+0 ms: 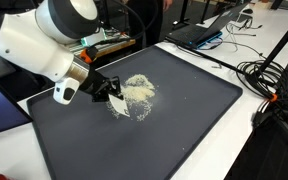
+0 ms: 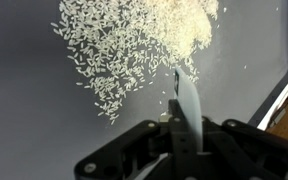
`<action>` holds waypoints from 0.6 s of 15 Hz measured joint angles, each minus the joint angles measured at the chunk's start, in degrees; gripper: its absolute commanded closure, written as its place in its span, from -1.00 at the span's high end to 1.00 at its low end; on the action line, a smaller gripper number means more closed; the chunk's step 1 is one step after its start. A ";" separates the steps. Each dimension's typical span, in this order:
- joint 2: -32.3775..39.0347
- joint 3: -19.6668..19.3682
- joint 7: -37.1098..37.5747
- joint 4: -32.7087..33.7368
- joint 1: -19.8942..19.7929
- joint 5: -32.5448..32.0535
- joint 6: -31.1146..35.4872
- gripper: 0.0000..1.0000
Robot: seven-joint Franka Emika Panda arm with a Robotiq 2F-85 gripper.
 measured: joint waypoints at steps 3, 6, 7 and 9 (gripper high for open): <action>-0.07 -0.44 0.07 -1.09 0.01 1.73 1.54 -0.98; -0.20 -0.86 0.21 -2.23 0.01 3.16 2.52 -0.98; -0.21 -1.02 0.21 -2.54 0.02 3.59 2.71 -0.98; -0.26 -1.32 0.21 -3.12 0.02 3.76 2.73 -0.98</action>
